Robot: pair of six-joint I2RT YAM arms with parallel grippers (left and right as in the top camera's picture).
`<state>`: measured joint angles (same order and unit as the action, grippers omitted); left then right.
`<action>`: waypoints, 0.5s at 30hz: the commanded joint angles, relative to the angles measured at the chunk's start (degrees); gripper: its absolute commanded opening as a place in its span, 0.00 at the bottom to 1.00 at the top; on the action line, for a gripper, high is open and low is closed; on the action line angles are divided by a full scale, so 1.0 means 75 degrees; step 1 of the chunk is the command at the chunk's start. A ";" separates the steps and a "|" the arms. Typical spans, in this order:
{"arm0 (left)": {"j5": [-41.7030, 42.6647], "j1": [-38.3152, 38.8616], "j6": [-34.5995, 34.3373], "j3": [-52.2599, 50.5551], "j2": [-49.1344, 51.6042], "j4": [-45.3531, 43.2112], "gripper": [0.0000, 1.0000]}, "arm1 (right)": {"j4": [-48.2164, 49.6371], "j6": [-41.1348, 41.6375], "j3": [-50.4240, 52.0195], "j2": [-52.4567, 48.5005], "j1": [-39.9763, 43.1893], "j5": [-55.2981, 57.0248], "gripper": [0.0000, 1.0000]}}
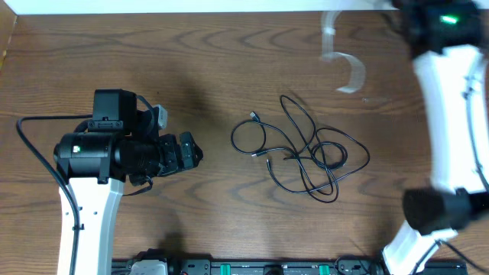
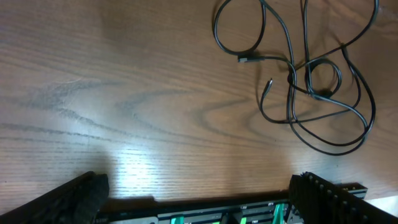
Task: Untangle cables
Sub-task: 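Carry the white cable leftward with the right gripper and drop it at table top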
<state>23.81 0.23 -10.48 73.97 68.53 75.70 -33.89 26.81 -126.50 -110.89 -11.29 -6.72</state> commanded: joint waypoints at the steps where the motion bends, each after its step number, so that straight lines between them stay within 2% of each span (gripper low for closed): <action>1: -0.0050 0.0029 0.0047 0.0146 0.0032 0.0017 0.98 | 0.0746 0.0746 -0.0017 -0.0705 -0.0956 -0.2040 0.01; 3: -0.0050 0.0029 0.0047 0.0146 0.0032 0.0017 0.98 | 0.1061 0.0743 -0.0017 -0.0976 -0.1451 -0.2122 0.04; 6: -0.0050 0.0029 0.0047 0.0146 0.0032 0.0017 0.98 | 0.1204 0.0714 -0.0017 -0.1259 -0.2174 -0.2098 0.15; 10: -0.0050 0.0029 0.0047 0.0146 0.0032 0.0017 0.98 | 0.1160 0.0122 -0.0017 -0.1311 -0.2873 -0.2017 0.24; 15: -0.0050 0.0029 0.0044 0.0146 0.0035 0.0017 0.98 | 0.0933 0.0128 -0.0020 -0.1000 -0.3010 -0.1894 0.23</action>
<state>23.81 0.23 -10.48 73.97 68.53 75.66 -26.15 29.08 -125.97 -121.67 -35.40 -21.32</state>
